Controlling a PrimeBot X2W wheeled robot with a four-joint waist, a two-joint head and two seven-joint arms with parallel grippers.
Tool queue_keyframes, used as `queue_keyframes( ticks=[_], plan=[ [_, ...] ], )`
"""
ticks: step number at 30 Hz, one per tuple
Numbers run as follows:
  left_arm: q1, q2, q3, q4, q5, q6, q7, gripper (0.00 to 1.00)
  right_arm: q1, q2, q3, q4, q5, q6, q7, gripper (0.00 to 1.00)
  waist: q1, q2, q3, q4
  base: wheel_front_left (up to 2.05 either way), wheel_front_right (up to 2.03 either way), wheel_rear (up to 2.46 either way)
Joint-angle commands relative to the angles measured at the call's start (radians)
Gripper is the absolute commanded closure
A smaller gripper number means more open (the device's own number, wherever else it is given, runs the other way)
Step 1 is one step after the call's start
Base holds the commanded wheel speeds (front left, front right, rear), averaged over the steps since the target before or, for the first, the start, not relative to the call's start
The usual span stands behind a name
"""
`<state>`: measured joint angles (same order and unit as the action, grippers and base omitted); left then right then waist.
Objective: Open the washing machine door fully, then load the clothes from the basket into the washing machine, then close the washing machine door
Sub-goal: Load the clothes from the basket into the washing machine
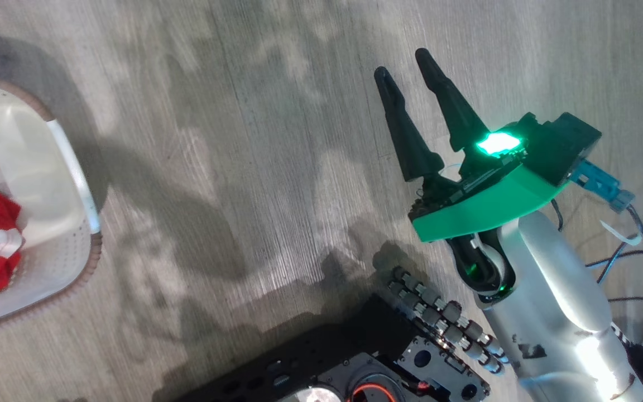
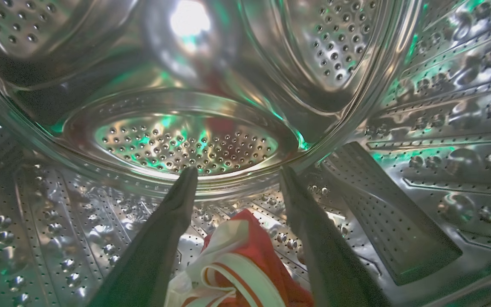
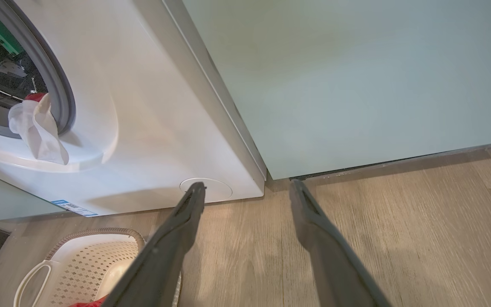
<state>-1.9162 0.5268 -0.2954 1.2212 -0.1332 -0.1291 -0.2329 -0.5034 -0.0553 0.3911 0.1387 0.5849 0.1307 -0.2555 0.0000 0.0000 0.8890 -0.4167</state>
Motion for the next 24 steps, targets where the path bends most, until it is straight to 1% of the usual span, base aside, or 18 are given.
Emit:
queue_keyframes(
  ticks=[1, 8, 10, 11, 15, 19, 21, 22, 23, 24],
  plan=[
    [0.005, 0.013, -0.012, -0.027, -0.010, -0.001, -0.013, 0.00, 0.026, 0.005, 0.004, -0.020, -0.011, 0.000, -0.006, 0.00, 0.0000, 0.0000, -0.011, 0.011, 0.00, 0.00, 0.00],
    [0.097, -0.015, -0.007, -0.058, -0.073, -0.001, -0.027, 0.00, 0.028, 0.005, -0.025, -0.011, -0.046, 0.000, -0.006, 0.00, 0.0000, 0.0000, -0.059, 0.054, 0.00, 0.00, 0.00],
    [0.133, -0.027, 0.012, -0.081, -0.115, -0.001, -0.028, 0.00, 0.031, 0.005, -0.035, -0.008, -0.060, 0.000, -0.006, 0.00, 0.0000, 0.0000, -0.074, 0.069, 0.00, 0.00, 0.00],
    [0.150, -0.031, 0.027, -0.101, -0.137, -0.001, -0.028, 0.00, 0.032, 0.005, -0.041, -0.007, -0.068, 0.000, -0.006, 0.00, 0.0000, 0.0000, -0.081, 0.078, 0.00, 0.00, 0.00],
    [0.252, -0.033, 0.042, -0.196, -0.164, -0.001, -0.029, 0.00, 0.041, 0.005, -0.066, 0.000, -0.095, 0.000, -0.006, 0.00, 0.0000, 0.0000, -0.114, 0.115, 0.00, 0.00, 0.00],
    [0.374, -0.034, 0.042, -0.290, -0.169, -0.001, -0.029, 0.00, 0.053, 0.005, -0.087, 0.009, -0.121, 0.000, -0.006, 0.00, 0.0000, 0.0000, -0.151, 0.149, 0.00, 0.00, 0.00],
    [0.438, -0.036, 0.059, -0.337, -0.181, -0.001, -0.029, 0.00, 0.058, 0.005, -0.097, 0.012, -0.131, 0.000, -0.006, 0.00, 0.0000, 0.0000, -0.168, 0.164, 0.00, 0.00, 0.00],
    [0.438, -0.036, 0.059, -0.337, -0.181, -0.001, -0.029, 0.00, 0.058, 0.005, -0.097, 0.012, -0.131, 0.000, -0.006, 0.00, 0.0000, 0.0000, -0.168, 0.164, 0.00, 0.00, 0.00],
    [0.515, -0.036, 0.069, -0.391, -0.180, 0.000, -0.029, 0.00, 0.065, 0.005, -0.103, 0.014, -0.140, 0.000, -0.006, 0.00, 0.0000, 0.0000, -0.188, 0.175, 0.00, 0.00, 0.00],
    [0.515, -0.036, 0.069, -0.391, -0.180, 0.000, -0.029, 0.00, 0.065, 0.005, -0.103, 0.014, -0.140, 0.000, -0.006, 0.00, 0.0000, 0.0000, -0.188, 0.175, 0.00, 0.00, 0.00]
  ],
)
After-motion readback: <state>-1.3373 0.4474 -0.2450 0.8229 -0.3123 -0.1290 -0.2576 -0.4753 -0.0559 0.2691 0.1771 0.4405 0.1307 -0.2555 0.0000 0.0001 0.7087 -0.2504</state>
